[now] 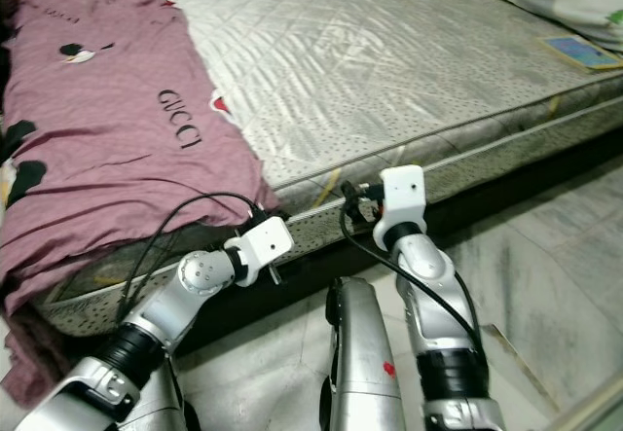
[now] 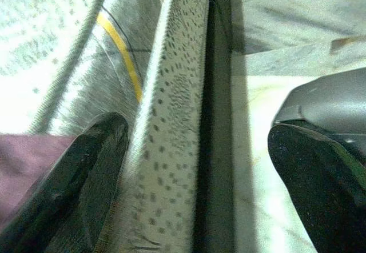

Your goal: Clean up the room

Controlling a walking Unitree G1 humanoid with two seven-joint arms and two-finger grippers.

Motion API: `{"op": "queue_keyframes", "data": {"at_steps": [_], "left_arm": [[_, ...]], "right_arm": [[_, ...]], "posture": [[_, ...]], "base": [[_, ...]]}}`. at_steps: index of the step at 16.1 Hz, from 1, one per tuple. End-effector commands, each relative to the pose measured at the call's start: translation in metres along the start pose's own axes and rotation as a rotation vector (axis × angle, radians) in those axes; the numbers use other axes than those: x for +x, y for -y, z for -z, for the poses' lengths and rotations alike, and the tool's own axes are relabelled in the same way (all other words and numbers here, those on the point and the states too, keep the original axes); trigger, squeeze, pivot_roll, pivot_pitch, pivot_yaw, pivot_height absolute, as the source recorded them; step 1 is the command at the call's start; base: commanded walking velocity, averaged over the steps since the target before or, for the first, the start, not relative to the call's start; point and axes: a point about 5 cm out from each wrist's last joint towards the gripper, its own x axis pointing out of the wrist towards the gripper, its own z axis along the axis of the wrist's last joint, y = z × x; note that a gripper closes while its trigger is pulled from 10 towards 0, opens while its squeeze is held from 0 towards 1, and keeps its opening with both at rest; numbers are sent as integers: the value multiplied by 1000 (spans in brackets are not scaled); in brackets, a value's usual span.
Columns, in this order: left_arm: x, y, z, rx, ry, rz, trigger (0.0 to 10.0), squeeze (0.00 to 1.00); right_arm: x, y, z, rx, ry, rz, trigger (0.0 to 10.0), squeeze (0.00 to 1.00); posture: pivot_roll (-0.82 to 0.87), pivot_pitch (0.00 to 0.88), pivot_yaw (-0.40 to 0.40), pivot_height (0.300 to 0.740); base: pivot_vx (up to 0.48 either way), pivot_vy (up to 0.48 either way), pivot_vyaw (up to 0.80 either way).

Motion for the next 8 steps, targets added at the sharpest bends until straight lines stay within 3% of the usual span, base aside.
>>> {"op": "queue_keyframes", "data": {"at_steps": [1,3,5,7,8], "left_arm": [[-2,-14,-12,75,33,-54,10000,0],[-8,-35,-24,89,93,-192,10000,0],[-25,-80,-36,-3,183,-552,10000,0],[-39,-105,-18,-160,124,-715,10000,0],[-42,-111,-5,-224,61,-744,10000,0]], "right_arm": [[3,-1,-2,-2,11,-1,10000,0],[5,-2,-2,1,16,-3,10000,0],[7,-4,-2,5,22,-5,10000,0],[7,-4,-2,7,26,-3,10000,0],[7,-4,-2,8,26,-1,10000,0]], "posture": [[-193,0,-15,426],[-185,0,-13,426],[-183,0,-10,426],[-182,0,-9,426],[-182,0,-10,426]], "base": [[0,0,0],[0,0,0],[0,0,0],[0,0,0],[0,0,0]]}}
